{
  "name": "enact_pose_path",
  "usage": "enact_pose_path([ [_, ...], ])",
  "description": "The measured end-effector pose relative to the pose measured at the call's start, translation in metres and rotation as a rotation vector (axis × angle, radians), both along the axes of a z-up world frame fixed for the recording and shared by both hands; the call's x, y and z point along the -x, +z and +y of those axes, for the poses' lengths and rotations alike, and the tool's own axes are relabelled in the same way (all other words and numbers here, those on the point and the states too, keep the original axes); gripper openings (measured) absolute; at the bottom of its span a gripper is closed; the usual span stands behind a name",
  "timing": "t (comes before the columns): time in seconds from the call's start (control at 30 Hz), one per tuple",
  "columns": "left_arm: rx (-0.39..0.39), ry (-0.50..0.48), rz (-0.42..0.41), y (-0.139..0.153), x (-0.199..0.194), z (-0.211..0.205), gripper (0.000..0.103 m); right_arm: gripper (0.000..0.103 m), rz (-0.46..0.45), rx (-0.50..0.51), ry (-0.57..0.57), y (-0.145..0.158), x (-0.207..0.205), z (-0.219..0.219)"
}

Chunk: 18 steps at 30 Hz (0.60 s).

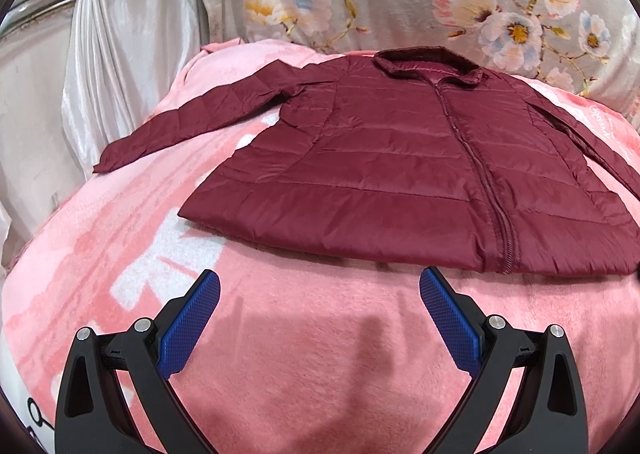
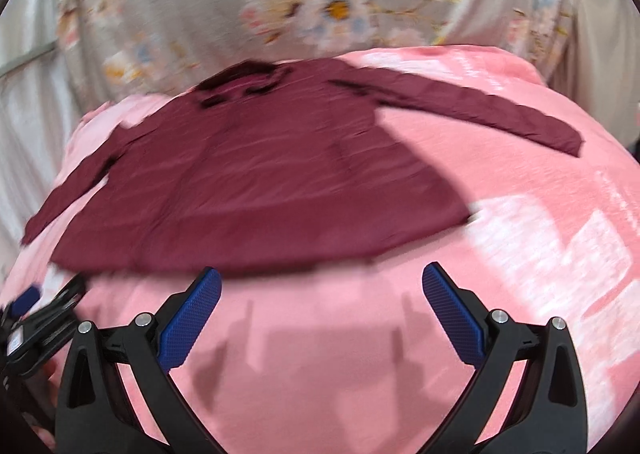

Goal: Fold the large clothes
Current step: 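Grasp the sleeve cuff of the maroon jacket with the right gripper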

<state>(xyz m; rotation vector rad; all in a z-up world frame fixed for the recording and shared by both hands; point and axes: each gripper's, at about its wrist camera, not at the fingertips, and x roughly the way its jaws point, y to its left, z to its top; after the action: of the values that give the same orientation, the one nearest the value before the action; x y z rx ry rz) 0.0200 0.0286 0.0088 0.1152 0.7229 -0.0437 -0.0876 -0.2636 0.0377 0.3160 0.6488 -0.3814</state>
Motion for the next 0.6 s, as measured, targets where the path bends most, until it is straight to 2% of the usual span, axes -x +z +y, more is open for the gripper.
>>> enact_pose_path([
  [0.1,-0.006,-0.023,0.010,0.008,-0.010,0.002,0.098,0.098,-0.028,-0.057,-0.082,0.008,0.000,-0.056],
  [0.2,-0.051,-0.016,0.008,0.017,-0.024,0.005,0.098,0.098,-0.055,-0.157,-0.218,0.009,-0.003,-0.131],
  [0.27,-0.053,-0.011,0.017,0.024,-0.036,0.010,0.098,0.098,-0.051,-0.198,-0.297,0.007,-0.004,-0.169],
  [0.4,-0.003,0.009,0.049,0.033,-0.063,0.024,0.098,0.095,-0.078,-0.261,-0.466,0.001,0.000,-0.240],
  [0.47,0.034,0.018,0.059,0.036,-0.076,0.031,0.098,0.086,-0.078,-0.287,-0.517,-0.005,-0.001,-0.270],
  [0.6,0.067,0.036,0.071,0.038,-0.097,0.039,0.098,0.080,-0.091,-0.372,-0.602,-0.019,-0.003,-0.309],
])
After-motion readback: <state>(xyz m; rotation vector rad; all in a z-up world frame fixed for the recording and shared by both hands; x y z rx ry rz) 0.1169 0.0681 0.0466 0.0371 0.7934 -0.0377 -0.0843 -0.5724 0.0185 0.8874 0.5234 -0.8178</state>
